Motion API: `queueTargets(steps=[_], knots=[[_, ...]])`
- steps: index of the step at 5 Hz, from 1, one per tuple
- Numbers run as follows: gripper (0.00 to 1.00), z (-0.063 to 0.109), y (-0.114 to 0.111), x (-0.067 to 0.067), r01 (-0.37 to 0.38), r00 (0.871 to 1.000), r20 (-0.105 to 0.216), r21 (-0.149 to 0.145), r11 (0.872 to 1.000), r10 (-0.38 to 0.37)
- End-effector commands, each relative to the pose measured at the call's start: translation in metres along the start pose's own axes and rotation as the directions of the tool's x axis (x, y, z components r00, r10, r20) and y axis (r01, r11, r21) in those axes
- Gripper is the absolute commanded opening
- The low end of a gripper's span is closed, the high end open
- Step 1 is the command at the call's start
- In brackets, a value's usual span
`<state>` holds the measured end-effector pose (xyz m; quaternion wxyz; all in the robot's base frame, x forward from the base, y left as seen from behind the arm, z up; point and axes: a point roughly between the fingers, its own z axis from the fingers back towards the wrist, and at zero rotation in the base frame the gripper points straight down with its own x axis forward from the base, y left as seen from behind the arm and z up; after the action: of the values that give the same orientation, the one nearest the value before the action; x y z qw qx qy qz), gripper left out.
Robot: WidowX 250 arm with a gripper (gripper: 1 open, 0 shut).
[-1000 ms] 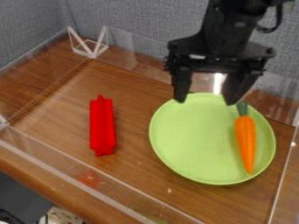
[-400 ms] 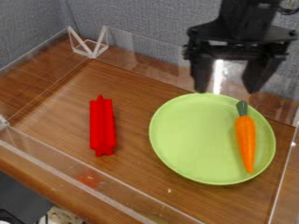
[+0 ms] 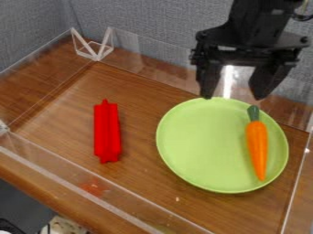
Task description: Put the carrot on the green plate
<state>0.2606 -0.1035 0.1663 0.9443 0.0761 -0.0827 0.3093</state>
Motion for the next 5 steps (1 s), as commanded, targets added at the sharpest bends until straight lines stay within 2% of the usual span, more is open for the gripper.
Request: queueTargets(steps=[1, 2, 4, 5], knots=[[1.00, 0.017, 0.003, -0.002, -0.089, 0.996, 0.026, -0.023, 0.996, 0.090], [1.00, 0.020, 0.004, -0.008, -0.155, 0.987, 0.031, 0.003, 0.988, 0.155], [1.00, 0.020, 0.012, -0.018, -0.076, 0.996, 0.054, -0.003, 0.997, 0.076], [1.00, 0.014, 0.017, -0.002, -0.098, 0.994, 0.051, -0.004, 0.995, 0.098]])
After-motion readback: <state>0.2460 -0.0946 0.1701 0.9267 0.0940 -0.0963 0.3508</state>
